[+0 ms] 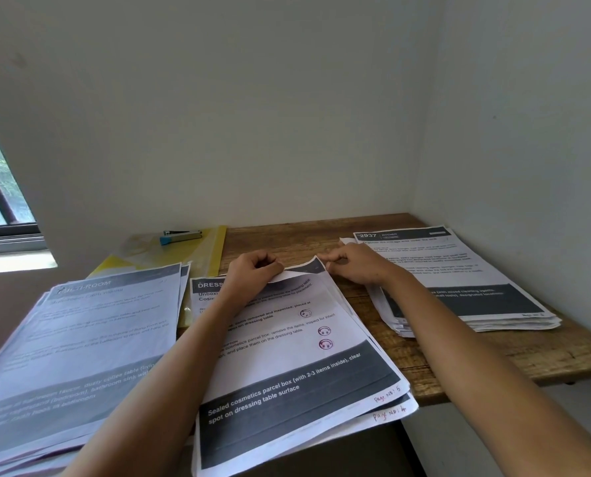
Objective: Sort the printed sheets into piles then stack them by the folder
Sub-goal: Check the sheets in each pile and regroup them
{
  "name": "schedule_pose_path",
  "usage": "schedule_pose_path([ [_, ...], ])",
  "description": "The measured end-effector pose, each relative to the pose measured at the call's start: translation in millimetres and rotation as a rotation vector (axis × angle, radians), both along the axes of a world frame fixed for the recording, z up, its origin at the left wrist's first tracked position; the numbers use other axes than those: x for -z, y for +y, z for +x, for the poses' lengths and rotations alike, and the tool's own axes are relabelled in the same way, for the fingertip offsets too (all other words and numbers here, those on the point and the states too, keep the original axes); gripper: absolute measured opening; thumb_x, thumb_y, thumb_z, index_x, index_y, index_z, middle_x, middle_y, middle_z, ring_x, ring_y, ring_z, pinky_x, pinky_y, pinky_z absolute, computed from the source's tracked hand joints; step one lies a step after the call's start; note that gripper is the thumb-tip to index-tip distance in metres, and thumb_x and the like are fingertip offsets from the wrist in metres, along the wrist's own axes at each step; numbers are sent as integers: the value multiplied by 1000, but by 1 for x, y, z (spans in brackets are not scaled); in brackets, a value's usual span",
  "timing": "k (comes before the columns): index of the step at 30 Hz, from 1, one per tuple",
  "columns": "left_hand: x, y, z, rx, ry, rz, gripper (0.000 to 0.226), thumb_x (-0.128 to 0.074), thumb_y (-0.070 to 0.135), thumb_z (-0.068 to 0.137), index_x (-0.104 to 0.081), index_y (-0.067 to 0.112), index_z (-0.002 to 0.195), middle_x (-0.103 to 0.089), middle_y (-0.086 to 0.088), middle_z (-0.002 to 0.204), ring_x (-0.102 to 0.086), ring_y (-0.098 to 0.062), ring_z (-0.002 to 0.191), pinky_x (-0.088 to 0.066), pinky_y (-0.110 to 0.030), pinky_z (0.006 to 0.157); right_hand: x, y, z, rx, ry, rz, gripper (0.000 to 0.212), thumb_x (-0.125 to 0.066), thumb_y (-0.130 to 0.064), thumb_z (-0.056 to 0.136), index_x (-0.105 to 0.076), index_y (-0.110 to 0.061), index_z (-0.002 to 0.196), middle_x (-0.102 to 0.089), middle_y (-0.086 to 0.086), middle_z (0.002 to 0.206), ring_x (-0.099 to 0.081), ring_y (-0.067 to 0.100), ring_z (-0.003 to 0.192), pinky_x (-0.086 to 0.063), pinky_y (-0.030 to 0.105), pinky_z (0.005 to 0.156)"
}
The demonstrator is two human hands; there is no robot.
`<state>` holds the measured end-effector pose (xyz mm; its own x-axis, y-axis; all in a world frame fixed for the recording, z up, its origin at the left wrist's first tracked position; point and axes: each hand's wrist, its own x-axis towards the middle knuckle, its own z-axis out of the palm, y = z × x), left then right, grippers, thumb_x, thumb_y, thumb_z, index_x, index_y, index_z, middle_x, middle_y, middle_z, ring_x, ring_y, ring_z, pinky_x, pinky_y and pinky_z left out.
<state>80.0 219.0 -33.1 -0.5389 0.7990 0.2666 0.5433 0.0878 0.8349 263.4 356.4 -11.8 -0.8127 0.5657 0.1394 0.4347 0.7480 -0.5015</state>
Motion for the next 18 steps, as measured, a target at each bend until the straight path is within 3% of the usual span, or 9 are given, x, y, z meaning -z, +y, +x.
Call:
schedule_pose_path([
  [4, 0, 1, 0, -2, 1, 3, 14, -68, 24, 85, -68, 17, 73, -64, 4, 73, -54, -9, 70, -40, -23, 68, -4, -4, 2, 2, 115, -40, 31, -57, -21, 93, -64, -21, 123, -61, -1, 128, -49, 13, 121, -35, 24, 92],
  [8, 1, 1, -2, 6, -8, 12, 17, -68, 25, 85, -67, 19, 69, -64, 7, 69, -54, -9, 68, -41, -26, 69, -3, -5, 0, 41, 192, -90, 19, -66, -27, 87, -74, -14, 99, -68, -6, 99, -58, 3, 89, -48, 28, 84],
  [12, 0, 2, -3, -7, 12, 17, 23, -61, 33, 88, -70, 21, 71, -69, 5, 72, -59, -11, 72, -44, -29, 72, -5, -5, 0, 25, 195, -172, 17, -69, -25, 85, -76, -10, 90, -67, -10, 86, -60, 4, 83, -48, 26, 78],
  [16, -4, -1, -2, -30, -14, 90, 46, -42, 51, 97, -74, 21, 84, -69, 4, 77, -59, -11, 74, -42, -28, 71, -10, -9, 2, 38, 379, -279, 13, -68, -20, 85, -74, -9, 88, -70, -1, 94, -58, 0, 85, -41, 15, 69],
  [18, -8, -1, -1, -60, -36, 148, 53, -35, 53, 99, -74, 18, 91, -61, 6, 70, -53, -9, 68, -39, -26, 64, -14, -8, 2, 72, 469, -322, 9, -68, -19, 86, -73, -12, 82, -72, -1, 85, -64, 4, 78, -43, 17, 67],
])
